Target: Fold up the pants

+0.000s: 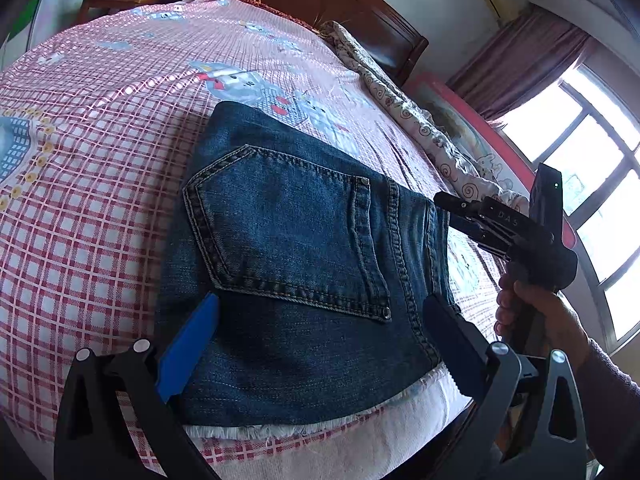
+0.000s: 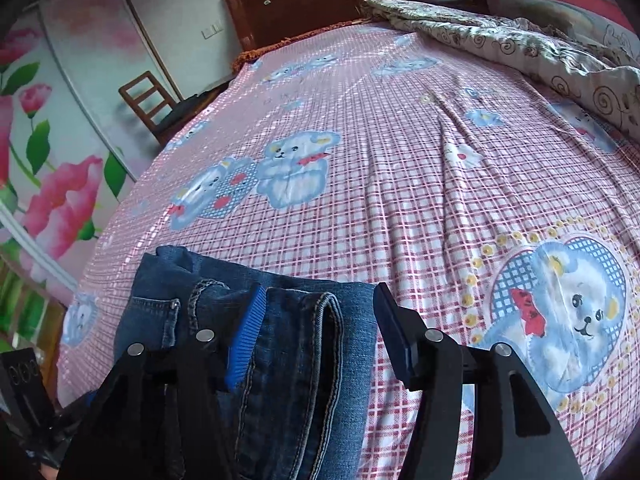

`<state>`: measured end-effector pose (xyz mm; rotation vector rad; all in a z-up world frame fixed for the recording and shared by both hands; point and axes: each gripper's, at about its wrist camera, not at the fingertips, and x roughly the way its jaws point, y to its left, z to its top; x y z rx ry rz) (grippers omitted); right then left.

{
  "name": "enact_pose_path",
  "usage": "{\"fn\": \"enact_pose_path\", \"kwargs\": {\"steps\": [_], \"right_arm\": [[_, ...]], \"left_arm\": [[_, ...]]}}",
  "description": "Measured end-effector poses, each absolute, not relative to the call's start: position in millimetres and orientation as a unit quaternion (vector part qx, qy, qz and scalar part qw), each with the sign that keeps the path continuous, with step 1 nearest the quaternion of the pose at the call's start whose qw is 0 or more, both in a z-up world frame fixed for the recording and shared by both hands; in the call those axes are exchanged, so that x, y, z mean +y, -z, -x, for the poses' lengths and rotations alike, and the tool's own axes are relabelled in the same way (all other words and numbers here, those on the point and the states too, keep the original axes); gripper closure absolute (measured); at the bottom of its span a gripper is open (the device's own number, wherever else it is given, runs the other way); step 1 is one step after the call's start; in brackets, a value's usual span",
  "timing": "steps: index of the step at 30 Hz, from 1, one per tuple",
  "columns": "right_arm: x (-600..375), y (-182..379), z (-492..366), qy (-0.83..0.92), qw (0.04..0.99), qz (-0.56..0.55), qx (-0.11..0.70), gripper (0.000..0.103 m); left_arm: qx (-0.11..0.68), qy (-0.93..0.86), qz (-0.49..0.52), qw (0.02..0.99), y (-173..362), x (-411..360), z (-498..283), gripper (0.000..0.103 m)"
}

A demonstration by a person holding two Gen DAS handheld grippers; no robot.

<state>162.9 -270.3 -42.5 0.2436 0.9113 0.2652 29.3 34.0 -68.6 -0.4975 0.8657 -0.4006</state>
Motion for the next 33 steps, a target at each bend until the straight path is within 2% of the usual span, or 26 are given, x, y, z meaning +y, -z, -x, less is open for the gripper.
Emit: {"fn": "enact_pose_path", "kwargs": {"steps": [2,4,5,7,11,14,17,20,22,24,28,33], "right_arm": [[-263,46,-167,-0.148,0.875,-0.109,0.448,0.05],[-252,51,-170,-0.166,0.864,-0.092,0.466,0.084],[-248,48,-171,-0.172,0.863,-0.085,0.467,0.09],[-238,31,-166,-0.169,0.873,-0.058,0.454,0.094],[-243,9,-156,-0.157,0.898,-0.044,0.409,0.094],[-254,59,-172,-0.109,0.876,-0.047,0.467,0.094],[-265,77,-171,-0.097,0.875,-0.11,0.462,0.091],[-266,56,-164,-0.045,0.883,-0.108,0.454,0.078],[-275,36,-154,-0.009,0.893,-0.14,0.427,0.076],[-269,20,-151,-0.043,0.898,-0.154,0.409,0.076],[-224,6,-164,-0.182,0.868,-0.173,0.428,0.076],[-176,26,-190,-0.24,0.823,-0.177,0.483,0.076]], "left_arm": [[0.412,0.19,0.236,0.859,69,34,-29,0.002],[0.413,0.189,0.235,0.86,68,33,-30,0.002],[0.413,0.189,0.235,0.86,68,33,-30,0.002],[0.414,0.182,0.235,0.86,67,32,-31,0.002],[0.411,0.16,0.245,0.863,63,30,-35,0.002],[0.408,0.146,0.219,0.874,65,21,-38,0.002],[0.413,0.141,0.189,0.88,65,13,-42,0.002],[0.415,0.139,0.19,0.879,66,14,-46,0.002],[0.412,0.136,0.202,0.878,67,18,-48,0.002],[0.412,0.135,0.203,0.878,67,18,-48,0.002],[0.414,0.135,0.195,0.879,67,18,-47,0.002],[0.42,0.131,0.194,0.877,66,15,-50,0.002]]}}
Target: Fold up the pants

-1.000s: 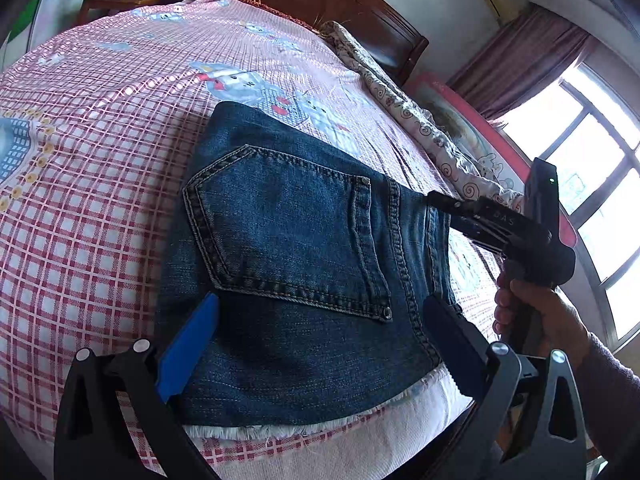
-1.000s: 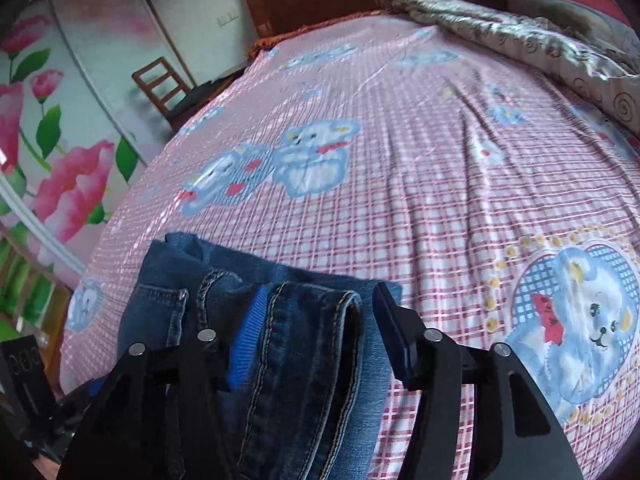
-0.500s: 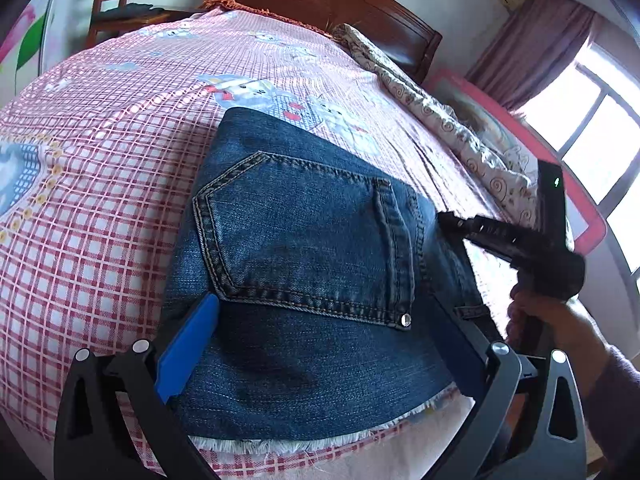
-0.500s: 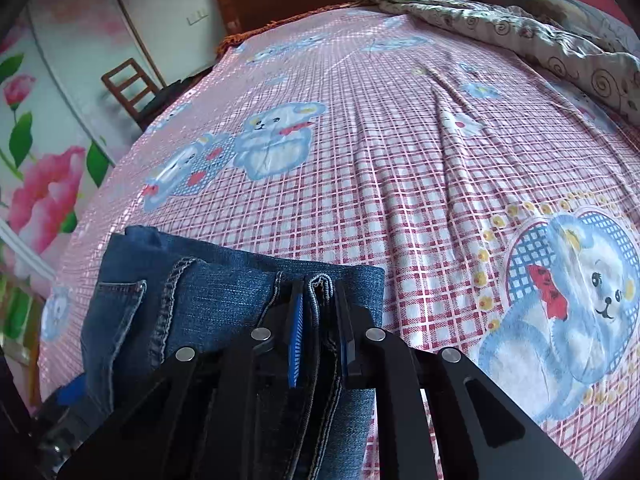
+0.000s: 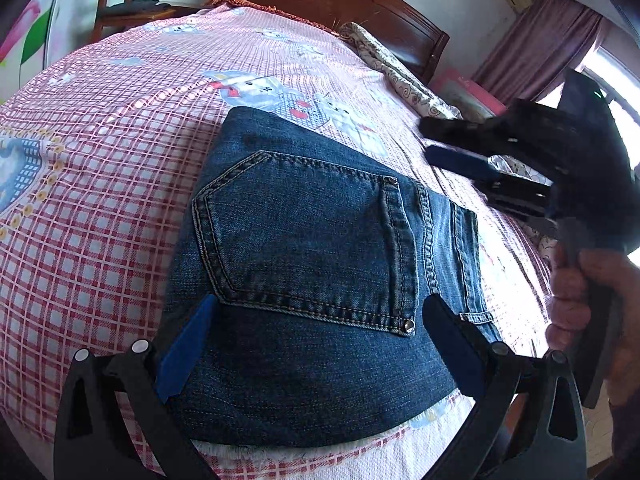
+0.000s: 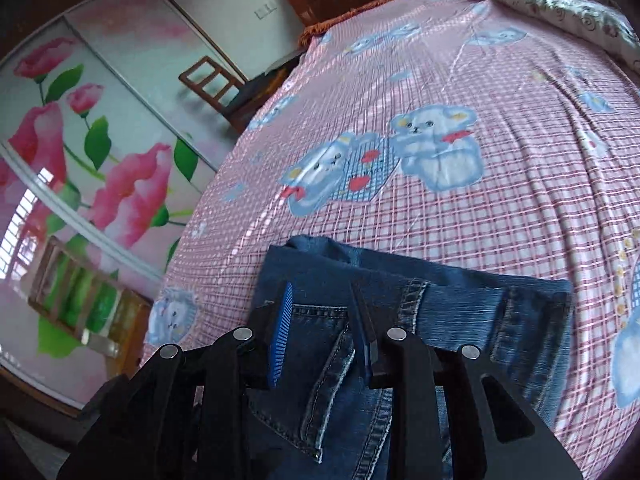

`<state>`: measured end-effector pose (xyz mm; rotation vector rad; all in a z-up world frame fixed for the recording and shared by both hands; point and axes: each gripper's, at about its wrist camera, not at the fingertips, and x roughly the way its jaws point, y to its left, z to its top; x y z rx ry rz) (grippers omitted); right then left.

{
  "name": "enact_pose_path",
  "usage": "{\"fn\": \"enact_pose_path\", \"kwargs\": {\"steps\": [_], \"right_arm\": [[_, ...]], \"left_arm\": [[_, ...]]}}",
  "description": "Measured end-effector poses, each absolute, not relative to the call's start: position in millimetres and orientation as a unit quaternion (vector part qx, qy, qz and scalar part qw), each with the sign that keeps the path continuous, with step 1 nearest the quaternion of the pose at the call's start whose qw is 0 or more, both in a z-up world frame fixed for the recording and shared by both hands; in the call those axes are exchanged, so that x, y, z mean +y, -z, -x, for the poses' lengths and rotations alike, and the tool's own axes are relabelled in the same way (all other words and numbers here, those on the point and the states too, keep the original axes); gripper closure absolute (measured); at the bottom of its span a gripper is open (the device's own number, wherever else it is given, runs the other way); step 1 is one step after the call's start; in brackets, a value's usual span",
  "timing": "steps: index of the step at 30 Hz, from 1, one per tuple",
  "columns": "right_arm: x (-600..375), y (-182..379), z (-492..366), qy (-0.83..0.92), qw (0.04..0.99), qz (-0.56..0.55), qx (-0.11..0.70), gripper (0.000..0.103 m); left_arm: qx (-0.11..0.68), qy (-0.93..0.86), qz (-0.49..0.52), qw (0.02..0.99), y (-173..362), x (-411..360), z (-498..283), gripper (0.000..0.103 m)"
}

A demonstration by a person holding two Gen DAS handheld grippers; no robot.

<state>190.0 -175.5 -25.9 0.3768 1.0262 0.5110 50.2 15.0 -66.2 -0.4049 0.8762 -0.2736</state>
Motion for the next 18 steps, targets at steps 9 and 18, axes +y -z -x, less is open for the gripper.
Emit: {"fn": "enact_pose_path", "kwargs": {"steps": [9,18], "right_arm": [[-177,78,-216,-0.166,0.799,-0.183,0.548,0.103],[-196,33,-130,-0.224,0.786,-0.247,0.52,0.102]], "left_arm": [[0.431,0.127,0.197,0.872,67,14,-58,0.002],[0.43,0.119,0.189,0.875,71,11,-61,0.002]]}}
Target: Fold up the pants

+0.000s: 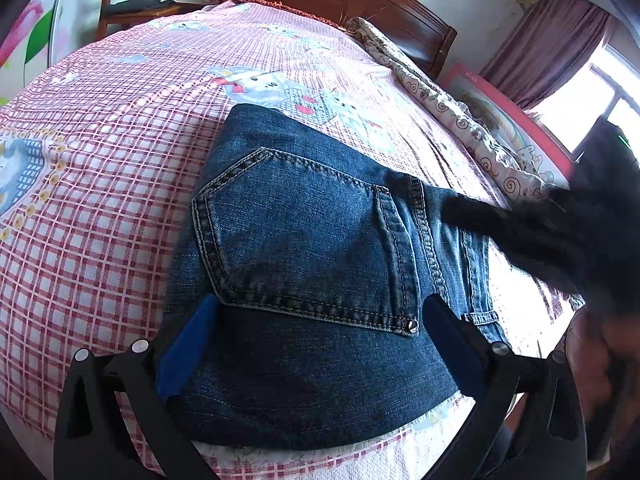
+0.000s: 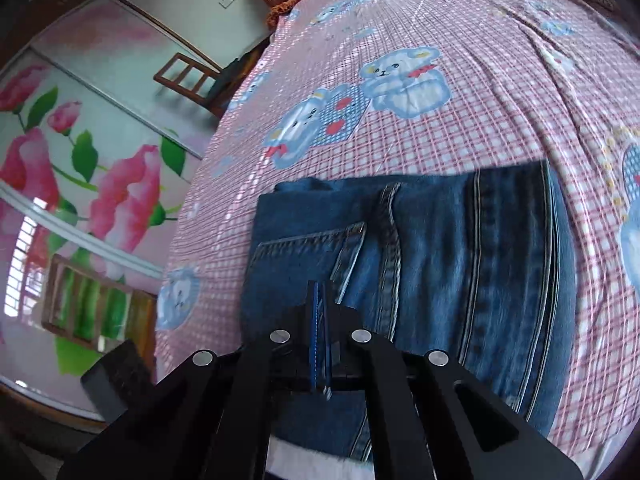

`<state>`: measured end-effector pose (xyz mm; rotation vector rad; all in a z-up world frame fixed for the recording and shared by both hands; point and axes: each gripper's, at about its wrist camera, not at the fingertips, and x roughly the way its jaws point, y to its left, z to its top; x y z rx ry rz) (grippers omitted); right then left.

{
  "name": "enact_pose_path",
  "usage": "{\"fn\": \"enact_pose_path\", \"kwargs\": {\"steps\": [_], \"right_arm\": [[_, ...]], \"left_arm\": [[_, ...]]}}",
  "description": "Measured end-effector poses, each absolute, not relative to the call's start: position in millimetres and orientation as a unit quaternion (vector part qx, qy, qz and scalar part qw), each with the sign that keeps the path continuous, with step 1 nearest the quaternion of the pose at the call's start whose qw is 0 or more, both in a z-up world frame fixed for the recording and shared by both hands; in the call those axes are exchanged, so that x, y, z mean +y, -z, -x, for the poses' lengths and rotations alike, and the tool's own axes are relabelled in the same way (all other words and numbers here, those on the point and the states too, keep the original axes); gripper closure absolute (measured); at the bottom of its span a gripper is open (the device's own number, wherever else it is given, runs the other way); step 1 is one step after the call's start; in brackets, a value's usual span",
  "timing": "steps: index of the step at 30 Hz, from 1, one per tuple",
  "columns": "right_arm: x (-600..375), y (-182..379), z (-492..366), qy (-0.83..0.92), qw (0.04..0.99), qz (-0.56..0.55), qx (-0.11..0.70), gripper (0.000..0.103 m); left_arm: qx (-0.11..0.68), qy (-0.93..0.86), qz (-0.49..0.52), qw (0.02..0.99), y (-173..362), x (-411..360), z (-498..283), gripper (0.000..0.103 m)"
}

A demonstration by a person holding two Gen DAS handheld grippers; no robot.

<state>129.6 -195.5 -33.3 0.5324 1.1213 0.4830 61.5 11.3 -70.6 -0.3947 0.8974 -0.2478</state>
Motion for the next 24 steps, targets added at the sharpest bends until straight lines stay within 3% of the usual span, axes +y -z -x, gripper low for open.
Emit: {"fn": "enact_pose_path", "kwargs": {"steps": [8,11,16,18,24], "right_arm": [[-232,78,-64,-0.203,0.749,-0.275,0.568,0.102],[-252,105,-55,-0.207,0.724,-0.346,0.559,0.103],[-241,88,-43,-0.197,0.738,-0.289,0.577,0.101],[-245,81,-36,-0.177,0.747,-0.276,0.579,0.091],[-275,70,-24,-0.151,0.763,-0.313,0.546,0.09]], "left_arm": [[0.427,0.121,0.191,0.875,71,13,-58,0.002],[0.426,0.123,0.19,0.876,71,12,-55,0.002],[0.427,0.127,0.198,0.873,69,16,-54,0.002],[0.426,0.129,0.197,0.874,70,17,-52,0.002],[0.423,0.131,0.187,0.877,69,16,-49,0.002]]}}
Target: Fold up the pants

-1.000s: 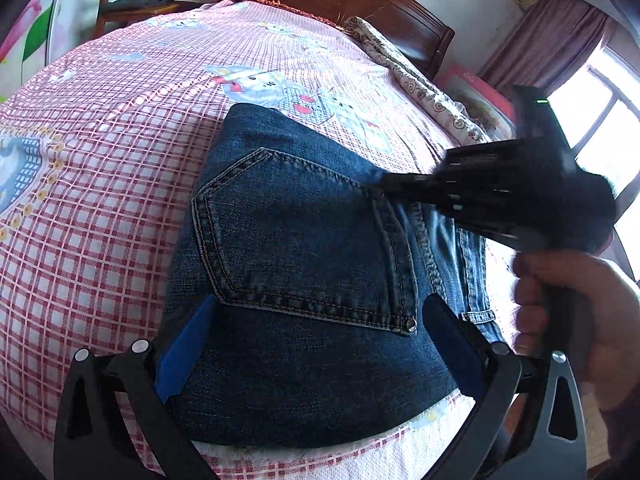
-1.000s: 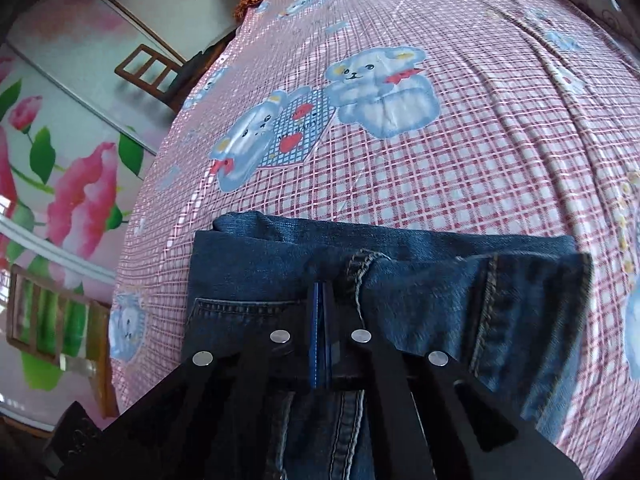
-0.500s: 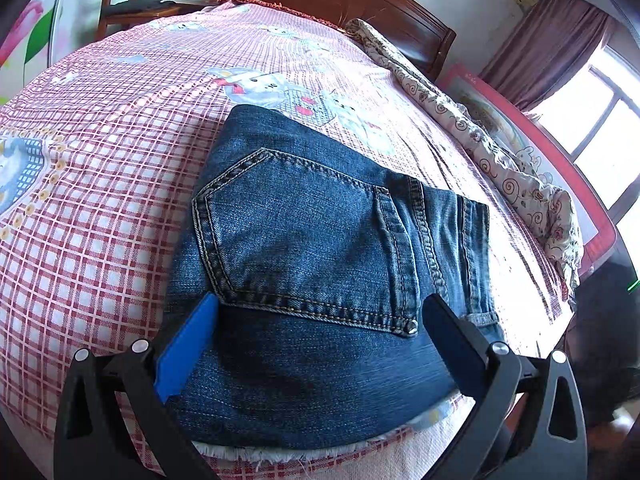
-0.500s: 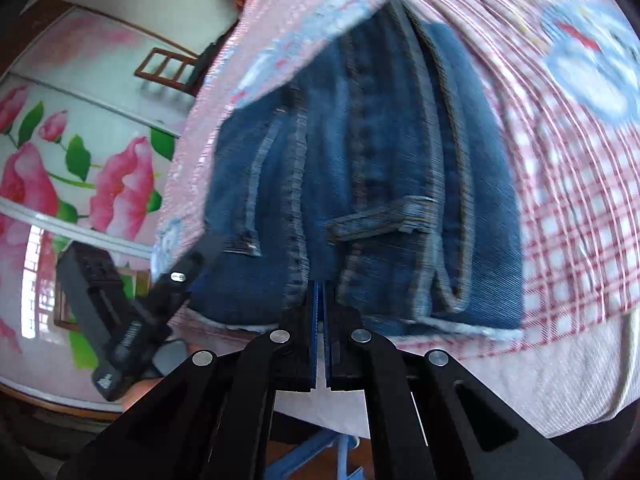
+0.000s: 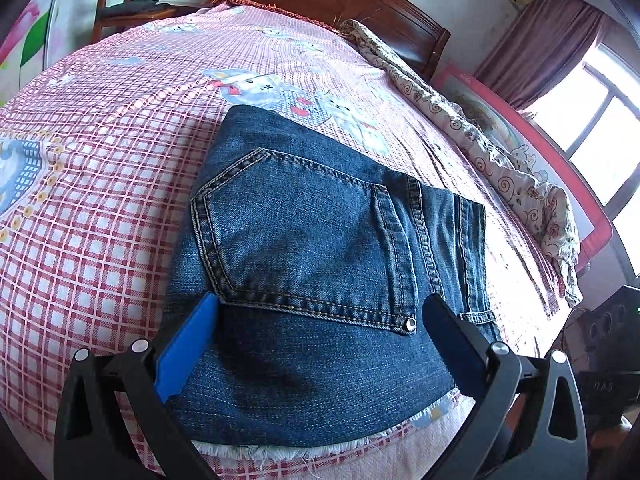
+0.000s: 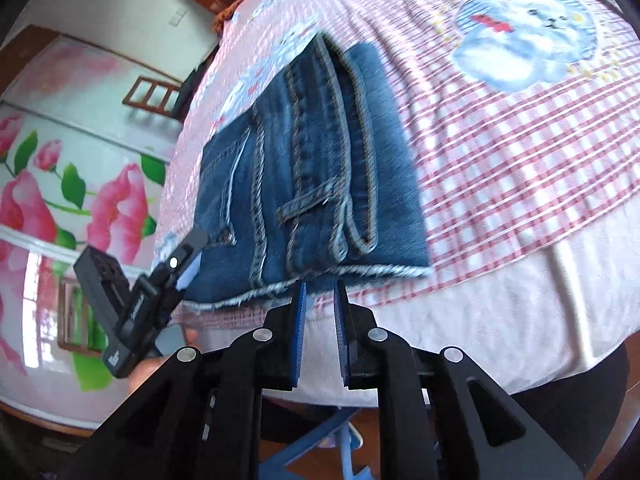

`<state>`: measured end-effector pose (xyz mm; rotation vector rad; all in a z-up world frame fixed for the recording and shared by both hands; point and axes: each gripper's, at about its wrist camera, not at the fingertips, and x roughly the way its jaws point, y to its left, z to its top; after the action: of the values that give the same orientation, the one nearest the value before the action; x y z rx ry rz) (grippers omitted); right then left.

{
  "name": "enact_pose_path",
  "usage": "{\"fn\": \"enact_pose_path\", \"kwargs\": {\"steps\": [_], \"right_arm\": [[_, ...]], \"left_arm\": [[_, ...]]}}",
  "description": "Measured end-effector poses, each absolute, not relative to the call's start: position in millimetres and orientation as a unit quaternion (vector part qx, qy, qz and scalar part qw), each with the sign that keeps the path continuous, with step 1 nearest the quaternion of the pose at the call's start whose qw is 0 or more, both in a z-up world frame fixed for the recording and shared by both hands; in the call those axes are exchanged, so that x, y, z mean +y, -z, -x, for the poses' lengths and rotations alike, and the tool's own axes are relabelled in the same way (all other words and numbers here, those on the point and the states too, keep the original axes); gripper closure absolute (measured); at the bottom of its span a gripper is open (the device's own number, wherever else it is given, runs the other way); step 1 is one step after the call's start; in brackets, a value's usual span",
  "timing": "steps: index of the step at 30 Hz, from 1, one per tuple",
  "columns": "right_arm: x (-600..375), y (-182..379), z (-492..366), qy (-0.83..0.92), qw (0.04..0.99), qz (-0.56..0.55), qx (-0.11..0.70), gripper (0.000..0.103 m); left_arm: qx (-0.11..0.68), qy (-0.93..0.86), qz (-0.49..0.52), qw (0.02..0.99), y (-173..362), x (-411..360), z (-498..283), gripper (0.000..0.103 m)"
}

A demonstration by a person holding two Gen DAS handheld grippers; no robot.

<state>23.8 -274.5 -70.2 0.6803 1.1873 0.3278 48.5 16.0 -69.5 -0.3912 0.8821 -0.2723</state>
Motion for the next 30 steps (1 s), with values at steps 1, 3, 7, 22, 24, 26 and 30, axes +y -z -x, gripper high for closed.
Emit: {"fn": "enact_pose_path", "kwargs": {"steps": [1,3,7,22,24,26,30], "right_arm": [[-280,70,-22,-0.148,0.765,-0.322,0.538,0.09],[-289,74,-28,-0.144,0.754,-0.358,0.531,0.09],[-304,68,-35,-0.119,0.771,-0.36,0.511,0.074],[-334,68,-94,-0.085,0.807,-0.323,0.487,0.05],[-326,57,-88,-0.138,0.794,-0.348,0.479,0.05],[-316,59,-86,-0.159,0.777,-0.346,0.501,0.05],[-300,78,-83,-0.156,0.767,-0.317,0.536,0.05]], "left_arm": [[0.423,0.131,0.187,0.877,69,15,-49,0.002],[0.424,0.135,0.186,0.876,69,16,-48,0.002],[0.436,0.157,0.196,0.864,58,26,-52,0.002],[0.455,0.17,0.276,0.829,72,116,-69,0.002],[0.455,0.169,0.272,0.831,74,118,-64,0.002],[0.453,0.168,0.269,0.833,76,117,-63,0.002],[0.456,0.161,0.264,0.834,76,112,-66,0.002]]}}
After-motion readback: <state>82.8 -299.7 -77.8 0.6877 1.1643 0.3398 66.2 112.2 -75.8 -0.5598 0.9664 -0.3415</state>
